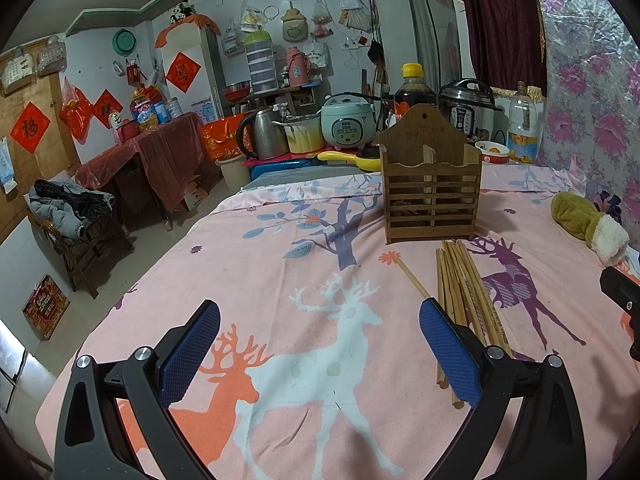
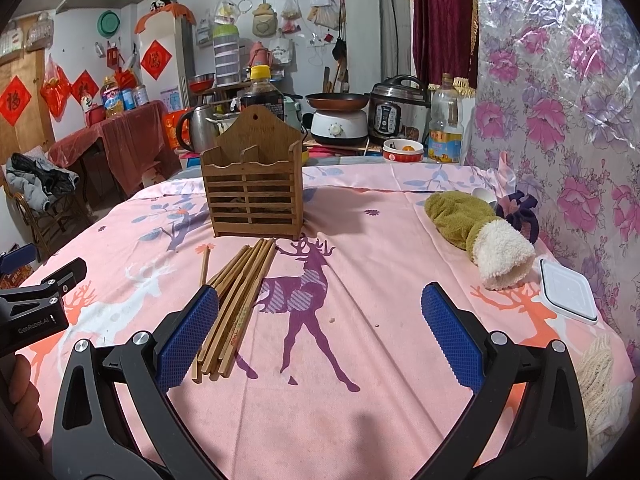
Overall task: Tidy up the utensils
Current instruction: 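Lower the left tool to a single chopstick and close on it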
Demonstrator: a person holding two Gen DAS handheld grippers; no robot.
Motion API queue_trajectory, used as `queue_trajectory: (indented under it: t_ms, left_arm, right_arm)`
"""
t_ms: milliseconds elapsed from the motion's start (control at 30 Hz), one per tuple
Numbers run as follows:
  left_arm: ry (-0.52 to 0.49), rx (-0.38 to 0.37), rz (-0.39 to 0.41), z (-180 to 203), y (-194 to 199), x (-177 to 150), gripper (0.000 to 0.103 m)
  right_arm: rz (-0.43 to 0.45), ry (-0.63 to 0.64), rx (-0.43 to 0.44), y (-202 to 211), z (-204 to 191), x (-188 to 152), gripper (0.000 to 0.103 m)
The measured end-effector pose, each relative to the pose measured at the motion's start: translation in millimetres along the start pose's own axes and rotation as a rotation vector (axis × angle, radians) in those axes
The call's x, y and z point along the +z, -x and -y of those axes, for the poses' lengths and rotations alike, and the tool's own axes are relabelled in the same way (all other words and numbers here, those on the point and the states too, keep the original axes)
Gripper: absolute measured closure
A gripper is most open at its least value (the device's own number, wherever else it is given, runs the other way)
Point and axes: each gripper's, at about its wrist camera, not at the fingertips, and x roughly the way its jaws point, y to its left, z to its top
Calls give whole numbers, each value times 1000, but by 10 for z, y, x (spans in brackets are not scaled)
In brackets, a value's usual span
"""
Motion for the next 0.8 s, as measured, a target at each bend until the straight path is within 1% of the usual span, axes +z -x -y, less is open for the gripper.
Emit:
queue_trajectory:
  t_ms: [267, 467, 533, 600, 700, 800]
  left_arm:
    - [3, -43, -95, 2, -221, -40, 5]
    - [-49, -136, -175, 142, -350, -84, 5]
    - [-68, -157, -209, 207, -422, -102, 5]
    - [-82, -186, -258, 268, -537, -137, 5]
    - [-95, -231, -334, 344, -685, -178, 5]
    - [-95, -258, -384, 383, -799, -215, 7]
  right_arm:
    - [-48, -20, -2, -78, 64, -41, 5]
    - [-106, -85, 50, -181, 180, -28, 5]
    - [-129, -117, 74, -210, 233, -36, 5]
    - [-142, -150, 92, -217, 294, -46, 5]
    - [-147, -190, 107, -217, 364, -55, 5]
    - [-147, -212, 117, -226, 398, -51, 5]
